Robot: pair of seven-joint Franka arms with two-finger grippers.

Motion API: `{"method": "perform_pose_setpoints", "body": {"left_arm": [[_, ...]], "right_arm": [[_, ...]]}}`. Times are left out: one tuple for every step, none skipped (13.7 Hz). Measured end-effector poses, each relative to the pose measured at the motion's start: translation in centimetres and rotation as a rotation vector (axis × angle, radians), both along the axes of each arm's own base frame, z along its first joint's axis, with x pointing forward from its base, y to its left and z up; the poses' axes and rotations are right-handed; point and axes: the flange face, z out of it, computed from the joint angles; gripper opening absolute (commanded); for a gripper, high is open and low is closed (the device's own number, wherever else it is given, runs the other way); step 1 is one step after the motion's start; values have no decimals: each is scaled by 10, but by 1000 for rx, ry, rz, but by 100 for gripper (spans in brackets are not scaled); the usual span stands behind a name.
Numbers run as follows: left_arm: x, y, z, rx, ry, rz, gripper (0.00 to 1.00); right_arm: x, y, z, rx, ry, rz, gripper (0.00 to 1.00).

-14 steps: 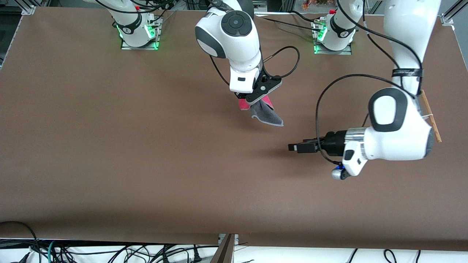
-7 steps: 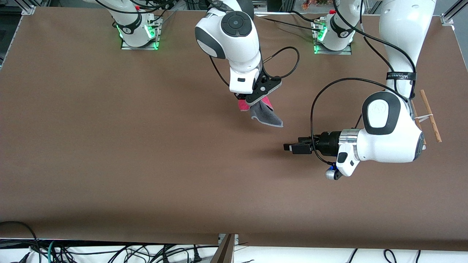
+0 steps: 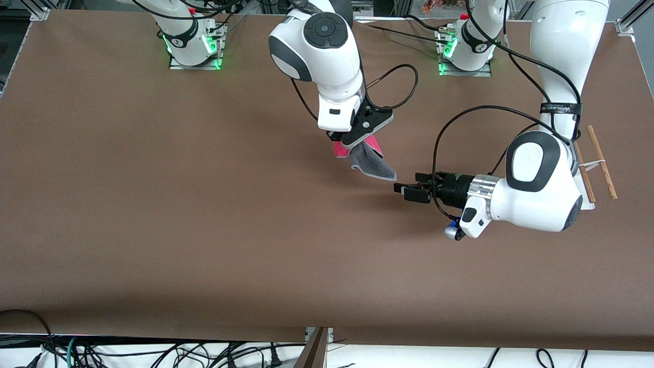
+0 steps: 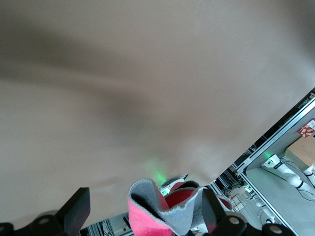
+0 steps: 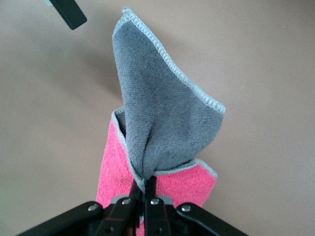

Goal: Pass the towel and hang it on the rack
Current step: 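Move the left gripper to the hanging towel and grasp its corner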

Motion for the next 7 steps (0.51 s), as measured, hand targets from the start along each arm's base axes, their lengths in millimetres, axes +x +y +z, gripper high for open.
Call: {"method": "perform_pose_setpoints", "body": {"left_arm": [[-1, -1, 1, 2, 13, 8, 100], [-1, -3, 3, -6, 26, 18, 100], [-2, -7, 7, -26, 47, 34, 100], [-3, -12, 10, -42, 67, 49, 100], [-3, -17, 12, -54, 78, 55, 100], [-4, -20, 13, -57, 85, 58, 100], [-5, -22, 13, -56, 89, 57, 100]], "right_arm": [[0, 0, 0, 0, 0, 0, 0], [0, 0, 0, 0, 0, 0, 0], [0, 0, 0, 0, 0, 0, 0], [0, 0, 0, 0, 0, 0, 0], [0, 0, 0, 0, 0, 0, 0], [0, 0, 0, 0, 0, 0, 0], [0, 0, 0, 0, 0, 0, 0]]}}
